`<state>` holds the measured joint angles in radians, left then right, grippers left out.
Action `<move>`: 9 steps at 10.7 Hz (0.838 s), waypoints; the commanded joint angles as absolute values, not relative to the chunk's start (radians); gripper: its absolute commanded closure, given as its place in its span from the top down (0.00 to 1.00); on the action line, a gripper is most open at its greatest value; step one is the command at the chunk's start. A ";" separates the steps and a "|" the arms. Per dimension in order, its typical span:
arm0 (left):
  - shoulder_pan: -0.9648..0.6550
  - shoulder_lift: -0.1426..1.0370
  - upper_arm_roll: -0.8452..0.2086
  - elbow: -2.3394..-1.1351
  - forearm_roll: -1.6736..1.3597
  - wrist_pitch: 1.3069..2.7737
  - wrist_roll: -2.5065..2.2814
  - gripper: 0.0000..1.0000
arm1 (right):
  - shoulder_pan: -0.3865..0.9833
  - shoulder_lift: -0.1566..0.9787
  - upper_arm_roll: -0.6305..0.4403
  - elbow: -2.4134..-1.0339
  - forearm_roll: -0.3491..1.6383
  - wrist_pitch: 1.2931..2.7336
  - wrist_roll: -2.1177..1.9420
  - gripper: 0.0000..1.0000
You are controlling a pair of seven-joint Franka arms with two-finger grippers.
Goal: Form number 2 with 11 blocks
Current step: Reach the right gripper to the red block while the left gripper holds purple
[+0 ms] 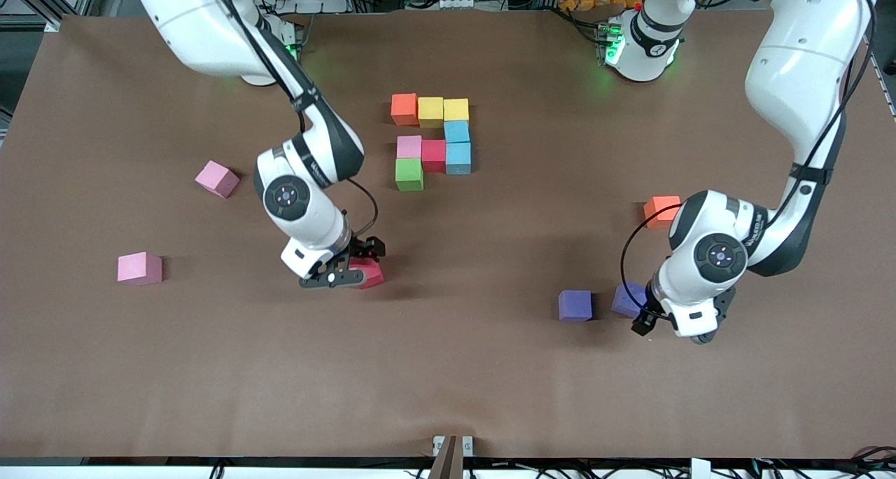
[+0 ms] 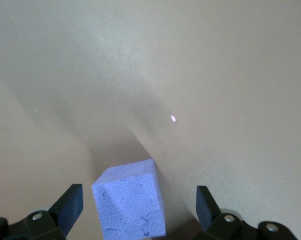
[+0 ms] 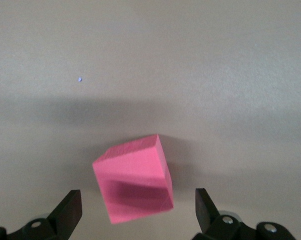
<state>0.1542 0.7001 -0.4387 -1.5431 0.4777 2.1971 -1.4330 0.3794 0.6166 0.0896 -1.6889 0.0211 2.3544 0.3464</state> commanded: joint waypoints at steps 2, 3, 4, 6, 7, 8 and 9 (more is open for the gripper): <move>0.155 0.612 -0.455 -1.566 0.489 2.137 -1.417 1.00 | 0.373 0.657 0.098 -1.635 0.029 2.341 0.321 1.00; 0.158 0.595 -0.469 -1.566 0.489 2.123 -1.417 1.00 | 0.373 0.660 0.098 -1.637 0.029 2.339 0.318 1.00; 0.161 0.585 -0.482 -1.563 0.488 2.090 -1.413 1.00 | 0.373 0.664 0.098 -1.637 0.029 2.339 0.318 1.00; 0.164 0.551 -0.495 -1.559 0.474 2.074 -1.393 1.00 | 0.379 0.670 0.098 -1.637 0.029 2.339 0.293 1.00; 0.164 0.545 -0.497 -1.559 0.468 2.072 -1.384 1.00 | 0.382 0.673 0.098 -1.638 0.026 2.339 0.281 1.00; 0.164 0.531 -0.499 -1.562 0.463 2.069 -1.355 1.00 | 0.383 0.675 0.098 -1.640 0.025 2.339 0.267 1.00; 0.164 0.523 -0.511 -1.560 0.453 2.028 -1.341 1.00 | 0.385 0.676 0.098 -1.638 0.025 2.339 0.249 1.00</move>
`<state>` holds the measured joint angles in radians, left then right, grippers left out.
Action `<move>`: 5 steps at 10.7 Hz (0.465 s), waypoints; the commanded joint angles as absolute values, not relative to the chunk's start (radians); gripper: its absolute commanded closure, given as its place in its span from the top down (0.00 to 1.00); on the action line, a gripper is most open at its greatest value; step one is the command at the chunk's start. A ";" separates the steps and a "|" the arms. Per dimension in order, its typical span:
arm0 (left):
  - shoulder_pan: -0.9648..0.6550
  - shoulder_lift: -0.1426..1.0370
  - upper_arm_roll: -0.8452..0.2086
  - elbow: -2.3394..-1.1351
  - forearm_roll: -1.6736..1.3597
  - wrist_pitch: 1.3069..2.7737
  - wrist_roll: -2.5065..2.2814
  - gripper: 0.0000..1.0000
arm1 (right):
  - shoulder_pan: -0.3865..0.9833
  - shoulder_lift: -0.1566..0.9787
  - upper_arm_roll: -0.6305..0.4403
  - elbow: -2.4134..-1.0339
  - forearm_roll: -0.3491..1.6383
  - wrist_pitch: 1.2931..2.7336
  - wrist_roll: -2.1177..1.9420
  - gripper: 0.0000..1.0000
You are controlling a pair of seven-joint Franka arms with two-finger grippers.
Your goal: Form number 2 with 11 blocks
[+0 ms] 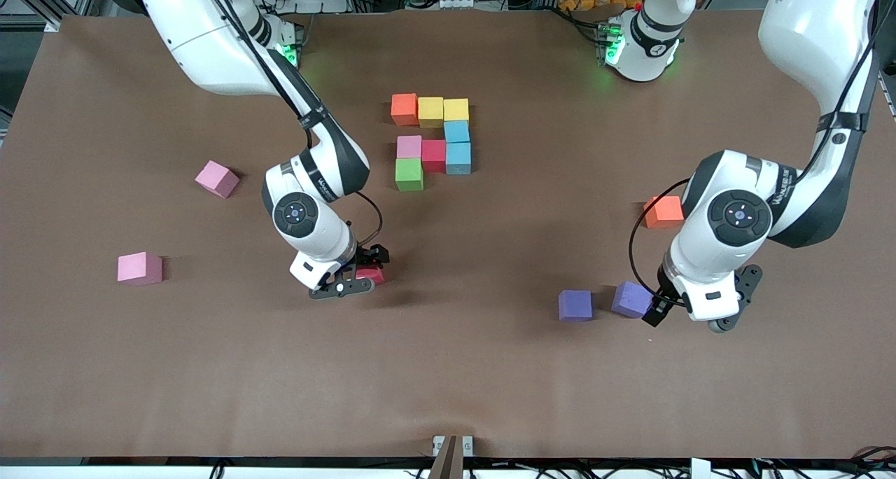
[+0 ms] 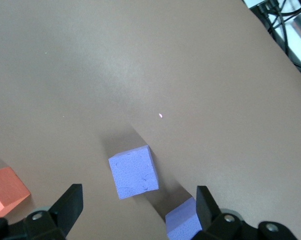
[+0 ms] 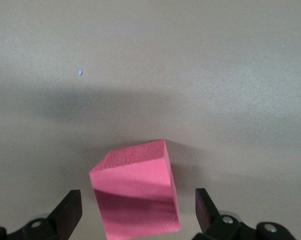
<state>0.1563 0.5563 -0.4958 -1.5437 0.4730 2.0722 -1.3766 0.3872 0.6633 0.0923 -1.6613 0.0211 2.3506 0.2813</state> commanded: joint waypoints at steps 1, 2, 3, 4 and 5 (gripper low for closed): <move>0.166 0.502 -0.520 -1.563 0.427 1.996 -1.330 1.00 | 0.387 0.678 0.097 -1.638 0.025 2.341 0.247 1.00; 0.166 0.482 -0.520 -1.569 0.387 1.981 -1.328 1.00 | 0.391 0.681 0.097 -1.640 0.025 2.341 0.245 1.00; 0.164 0.476 -0.520 -1.569 0.359 1.968 -1.327 1.00 | 0.391 0.687 0.097 -1.640 0.022 2.341 0.244 1.00; 0.166 0.476 -0.520 -1.565 0.356 1.968 -1.325 1.00 | 0.391 0.690 0.097 -1.640 0.018 2.342 0.244 1.00; 0.167 0.476 -0.520 -1.562 0.356 1.968 -1.319 1.00 | 0.391 0.699 0.097 -1.640 0.018 2.344 0.233 1.00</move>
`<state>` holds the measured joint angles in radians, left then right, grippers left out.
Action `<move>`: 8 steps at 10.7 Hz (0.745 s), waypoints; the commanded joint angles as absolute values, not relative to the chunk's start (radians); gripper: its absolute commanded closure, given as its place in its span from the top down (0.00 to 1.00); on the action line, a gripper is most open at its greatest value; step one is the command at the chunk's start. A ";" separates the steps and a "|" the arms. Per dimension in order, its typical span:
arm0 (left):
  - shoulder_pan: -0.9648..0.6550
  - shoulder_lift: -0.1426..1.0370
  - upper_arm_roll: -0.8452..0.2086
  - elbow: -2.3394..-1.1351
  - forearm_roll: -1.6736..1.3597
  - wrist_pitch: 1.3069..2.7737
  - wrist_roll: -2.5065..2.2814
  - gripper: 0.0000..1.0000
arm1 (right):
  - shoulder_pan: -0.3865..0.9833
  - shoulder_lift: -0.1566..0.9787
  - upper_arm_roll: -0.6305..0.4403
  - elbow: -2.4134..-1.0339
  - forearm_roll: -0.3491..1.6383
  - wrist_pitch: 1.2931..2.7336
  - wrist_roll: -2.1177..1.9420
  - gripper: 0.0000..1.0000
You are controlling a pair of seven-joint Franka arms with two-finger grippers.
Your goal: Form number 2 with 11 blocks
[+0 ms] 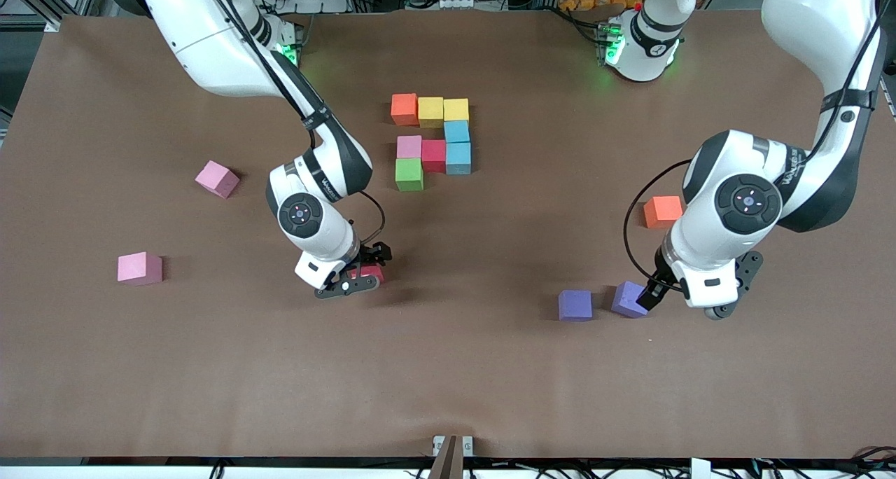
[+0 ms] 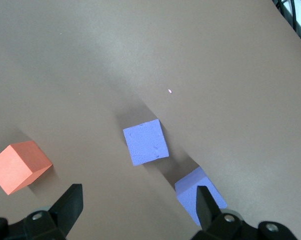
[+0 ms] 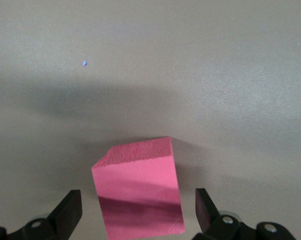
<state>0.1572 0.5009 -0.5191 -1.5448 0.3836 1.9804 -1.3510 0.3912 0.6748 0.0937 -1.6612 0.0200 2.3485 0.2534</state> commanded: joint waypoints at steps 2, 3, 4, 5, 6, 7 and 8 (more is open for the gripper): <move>0.182 0.479 -0.518 -1.562 0.356 1.968 -1.275 1.00 | 0.394 0.713 0.097 -1.638 0.009 2.347 0.218 0.99; 0.183 0.485 -0.518 -1.562 0.356 1.968 -1.255 1.00 | 0.397 0.721 0.097 -1.638 0.005 2.347 0.203 0.96; 0.183 0.495 -0.517 -1.562 0.356 1.970 -1.253 1.00 | 0.399 0.726 0.097 -1.637 0.006 2.347 0.189 0.91; 0.181 0.523 -0.515 -1.559 0.357 1.982 -1.258 1.00 | 0.399 0.727 0.097 -1.634 0.005 2.347 0.184 0.85; 0.179 0.552 -0.514 -1.559 0.363 2.014 -1.268 1.00 | 0.399 0.727 0.097 -1.632 0.006 2.347 0.166 0.81; 0.173 0.570 -0.512 -1.557 0.362 2.048 -1.272 1.00 | 0.399 0.727 0.092 -1.631 0.006 2.349 0.161 0.81; 0.173 0.596 -0.512 -1.559 0.364 2.066 -1.284 1.00 | 0.399 0.727 0.089 -1.631 0.005 2.349 0.160 0.82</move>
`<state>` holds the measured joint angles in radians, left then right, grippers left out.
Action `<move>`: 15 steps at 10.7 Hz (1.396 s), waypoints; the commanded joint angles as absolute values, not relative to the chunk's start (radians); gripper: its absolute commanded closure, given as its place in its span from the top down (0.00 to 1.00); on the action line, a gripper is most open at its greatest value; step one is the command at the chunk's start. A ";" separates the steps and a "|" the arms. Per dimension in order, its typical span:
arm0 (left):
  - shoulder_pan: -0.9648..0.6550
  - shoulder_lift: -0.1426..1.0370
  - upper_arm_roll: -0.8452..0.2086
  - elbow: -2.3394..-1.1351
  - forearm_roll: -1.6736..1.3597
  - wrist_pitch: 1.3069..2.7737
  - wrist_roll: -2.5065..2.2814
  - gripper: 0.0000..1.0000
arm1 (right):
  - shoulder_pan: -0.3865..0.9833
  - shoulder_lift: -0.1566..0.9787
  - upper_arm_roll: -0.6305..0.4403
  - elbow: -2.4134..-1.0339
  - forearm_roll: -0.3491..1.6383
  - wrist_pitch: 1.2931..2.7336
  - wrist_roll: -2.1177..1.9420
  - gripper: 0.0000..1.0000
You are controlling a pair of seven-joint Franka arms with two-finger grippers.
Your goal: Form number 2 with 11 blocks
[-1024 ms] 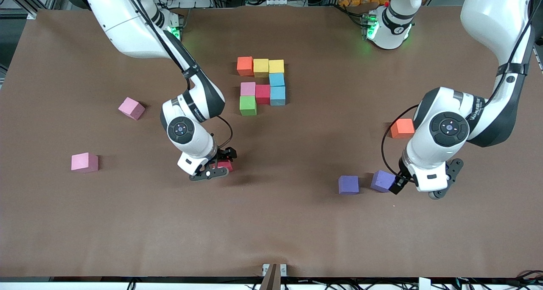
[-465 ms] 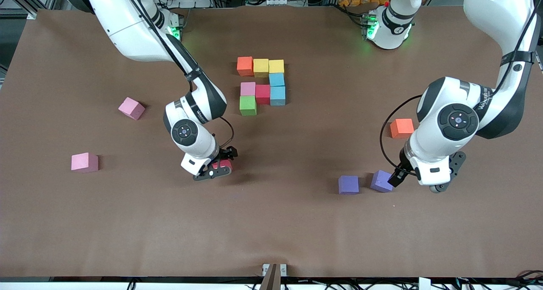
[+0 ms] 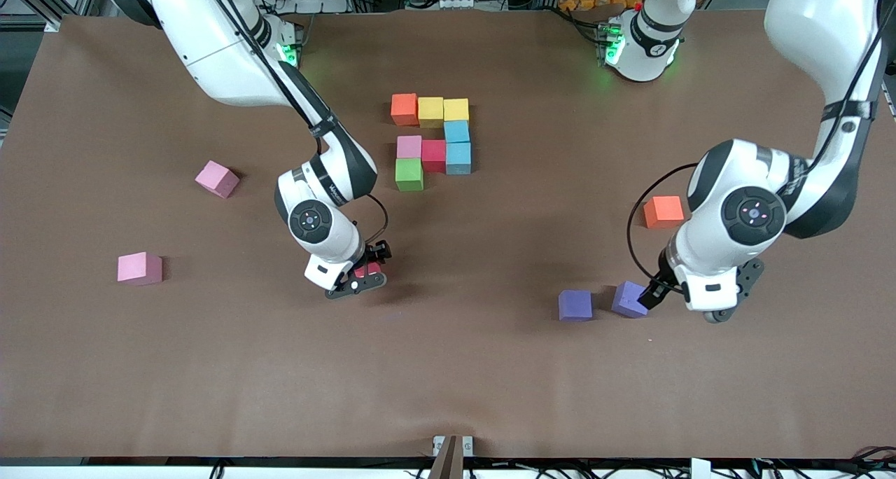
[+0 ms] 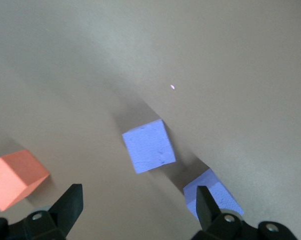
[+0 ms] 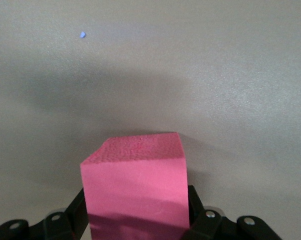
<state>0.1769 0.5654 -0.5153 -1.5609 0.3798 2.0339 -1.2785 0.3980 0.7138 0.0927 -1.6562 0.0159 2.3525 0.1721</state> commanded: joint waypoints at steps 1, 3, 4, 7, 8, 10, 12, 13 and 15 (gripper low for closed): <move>0.170 0.630 -0.508 -1.551 0.367 2.100 -1.316 1.00 | 0.399 0.727 0.087 -1.631 0.005 2.349 0.147 0.82; 0.150 0.673 -0.477 -1.546 0.379 2.169 -1.356 1.00 | 0.402 0.727 0.080 -1.631 0.005 2.352 0.124 0.82; 0.150 0.693 -0.476 -1.548 0.394 2.175 -1.362 1.00 | 0.402 0.727 0.080 -1.631 0.003 2.368 0.123 0.82; 0.155 0.725 -0.471 -1.548 0.417 2.195 -1.428 1.00 | 0.413 0.735 0.075 -1.631 0.005 2.399 0.117 0.82; 0.158 0.736 -0.469 -1.548 0.417 2.209 -1.469 1.00 | 0.414 0.735 0.075 -1.631 0.005 2.401 0.117 0.80; 0.160 0.749 -0.468 -1.548 0.420 2.236 -1.555 1.00 | 0.414 0.735 0.074 -1.631 0.009 2.401 0.126 0.40; 0.152 0.761 -0.459 -1.549 0.420 2.250 -1.589 1.00 | 0.414 0.732 0.074 -1.631 0.012 2.399 0.129 0.26; 0.149 0.762 -0.448 -1.549 0.420 2.262 -1.604 1.00 | 0.414 0.721 0.074 -1.634 0.017 2.398 0.130 0.26; 0.149 0.773 -0.446 -1.551 0.422 2.276 -1.617 1.00 | 0.417 0.652 0.074 -1.692 0.028 2.399 0.175 0.29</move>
<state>0.1576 0.7632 -0.4526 -1.5591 0.3950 2.2633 -1.5821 0.4062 0.7110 0.0810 -1.6452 0.0187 2.4020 0.1363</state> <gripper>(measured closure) 0.000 0.405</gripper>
